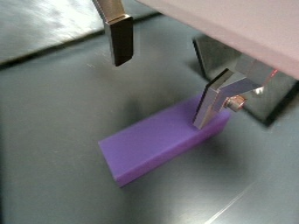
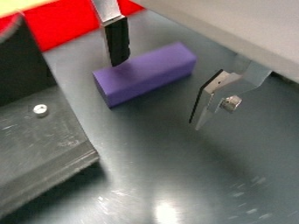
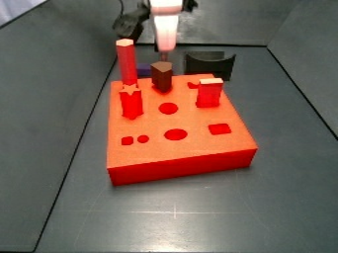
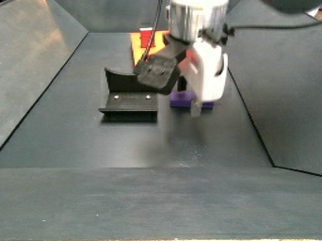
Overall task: Pick up the rectangle object. Move up. Place the rectangle object on the fixture. Regrasp the rectangle object. Move to above the board. Insert the rectangle object.
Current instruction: Pick up the rectangle object.
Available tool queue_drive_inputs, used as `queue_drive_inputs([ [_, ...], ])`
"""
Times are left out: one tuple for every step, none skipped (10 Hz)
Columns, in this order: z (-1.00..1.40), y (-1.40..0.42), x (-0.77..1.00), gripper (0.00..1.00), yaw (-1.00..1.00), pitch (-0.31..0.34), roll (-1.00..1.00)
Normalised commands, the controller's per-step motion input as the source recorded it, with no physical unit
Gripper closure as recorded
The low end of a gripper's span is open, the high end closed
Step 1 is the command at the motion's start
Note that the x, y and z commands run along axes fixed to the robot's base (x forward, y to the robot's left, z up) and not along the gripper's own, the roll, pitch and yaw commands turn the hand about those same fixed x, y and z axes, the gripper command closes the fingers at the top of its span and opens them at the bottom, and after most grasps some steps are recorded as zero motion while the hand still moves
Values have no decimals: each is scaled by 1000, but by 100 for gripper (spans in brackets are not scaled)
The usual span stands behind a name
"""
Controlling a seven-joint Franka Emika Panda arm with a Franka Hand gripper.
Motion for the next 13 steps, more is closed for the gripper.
queue_drive_inputs([
  [-80, -160, 20, 0, -791, -43, -160],
  [-86, -191, 43, 0, -777, -49, -140],
  [-311, -226, 20, 0, -789, -90, -59],
  [-226, -257, 0, 0, -831, -103, -57],
  [-94, -277, 0, 0, -866, -49, -39],
  [-154, -249, 0, 0, -900, -63, -17],
  [-266, -223, 51, 0, -866, -63, 0],
  [-163, 0, 186, 0, -451, 0, 0],
  [-274, 0, 114, 0, -66, 6, 0],
  [-354, 0, 0, 0, 20, 0, 16],
  [-249, 0, -51, 0, 537, 0, 100],
  [-229, 0, -120, 0, 711, 0, 104],
  [-94, -46, -269, 0, 274, -121, 0],
])
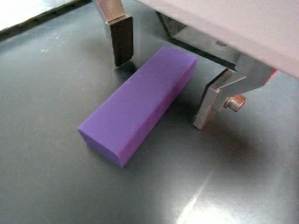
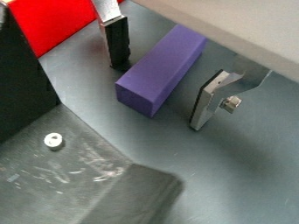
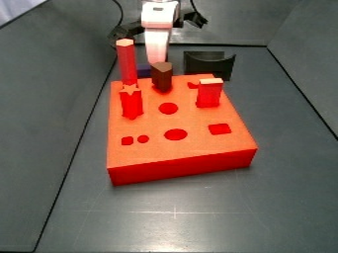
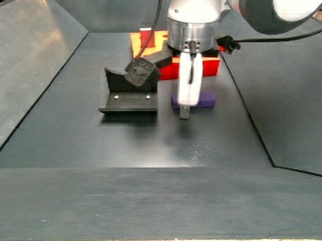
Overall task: Pick up the rectangle object. Move up. Place the rectangle object on the fixture. Regrasp the rectangle object. Move to above the board. Insert the rectangle object.
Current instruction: Pick up the rectangle object.
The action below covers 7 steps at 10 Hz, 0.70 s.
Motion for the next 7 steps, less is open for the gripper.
queue_drive_inputs([
  [0, 0, 0, 0, 0, 0, 0],
  [0, 0, 0, 100, 0, 0, 0],
  [0, 0, 0, 100, 0, 0, 0],
  [0, 0, 0, 100, 0, 0, 0],
  [0, 0, 0, 100, 0, 0, 0],
  [0, 0, 0, 100, 0, 0, 0],
  [0, 0, 0, 100, 0, 0, 0],
])
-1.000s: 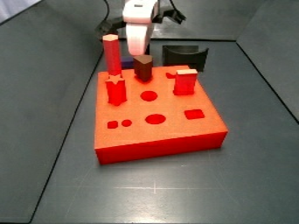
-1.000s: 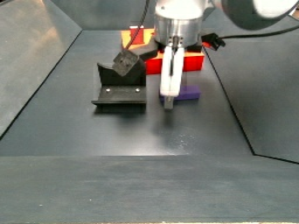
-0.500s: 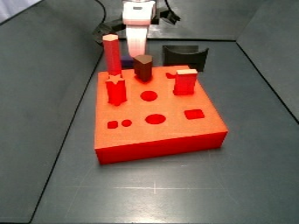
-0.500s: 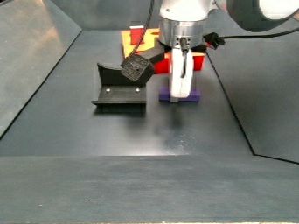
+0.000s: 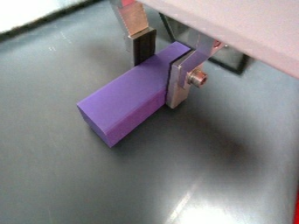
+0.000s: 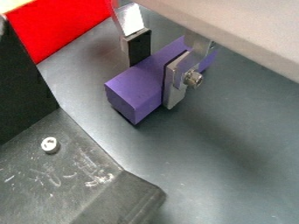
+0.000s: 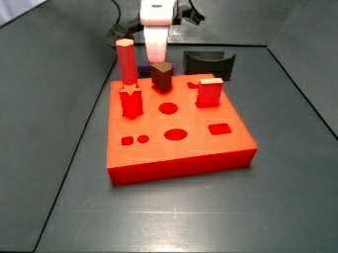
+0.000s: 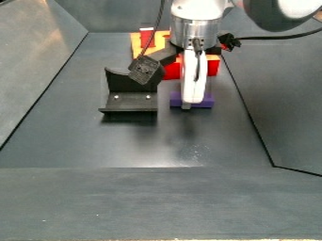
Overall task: Pick up the rectangle object. Move up. Place the rectangle object on the fixture. Regrasp the rectangle object. Move to above the board. Insert the rectangle object.
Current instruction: Pick up the rectangle object.
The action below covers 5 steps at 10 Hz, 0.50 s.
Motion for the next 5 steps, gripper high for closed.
queue_drive_inputs([
  [0, 0, 0, 100, 0, 0, 0],
  [0, 0, 0, 100, 0, 0, 0],
  [0, 0, 0, 100, 0, 0, 0],
  [0, 0, 0, 100, 0, 0, 0],
  [0, 0, 0, 100, 0, 0, 0],
])
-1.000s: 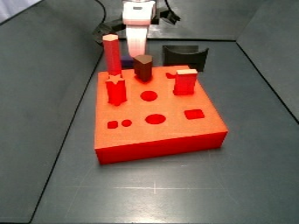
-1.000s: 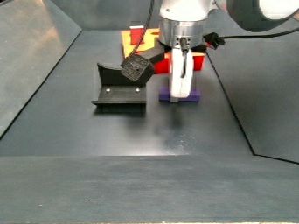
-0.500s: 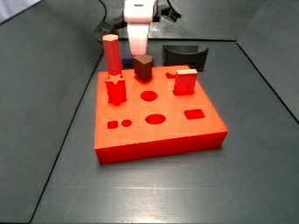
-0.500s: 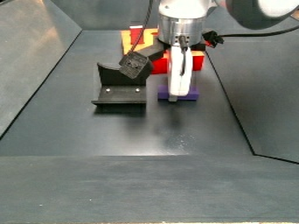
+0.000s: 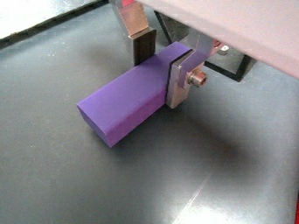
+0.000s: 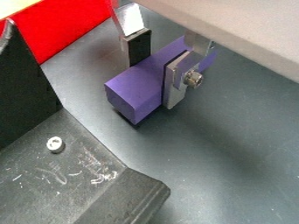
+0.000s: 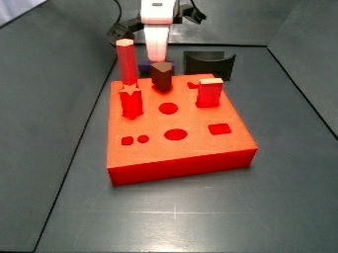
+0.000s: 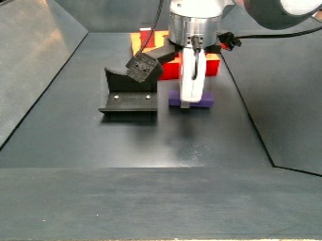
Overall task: Pick up the rectangle object. Move up. Place the rectangle object on the fixture. Regrasp the rectangle object. Move to above the board. Insert the rectangle object.
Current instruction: Move up, then place the rectangle object on the fixture.
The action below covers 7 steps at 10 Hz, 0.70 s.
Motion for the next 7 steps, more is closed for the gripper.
queue_drive_inputs([
  [833, 0, 0, 100, 0, 0, 0],
  [832, 28, 46, 100, -24, -21, 8],
  [767, 26, 36, 100, -25, -11, 7],
  [587, 21, 11, 100, -27, 13, 5],
  [382, 16, -6, 100, -26, 29, 4],
  [275, 14, -11, 100, -25, 31, 5],
  [1000, 0, 0, 100, 0, 0, 0],
])
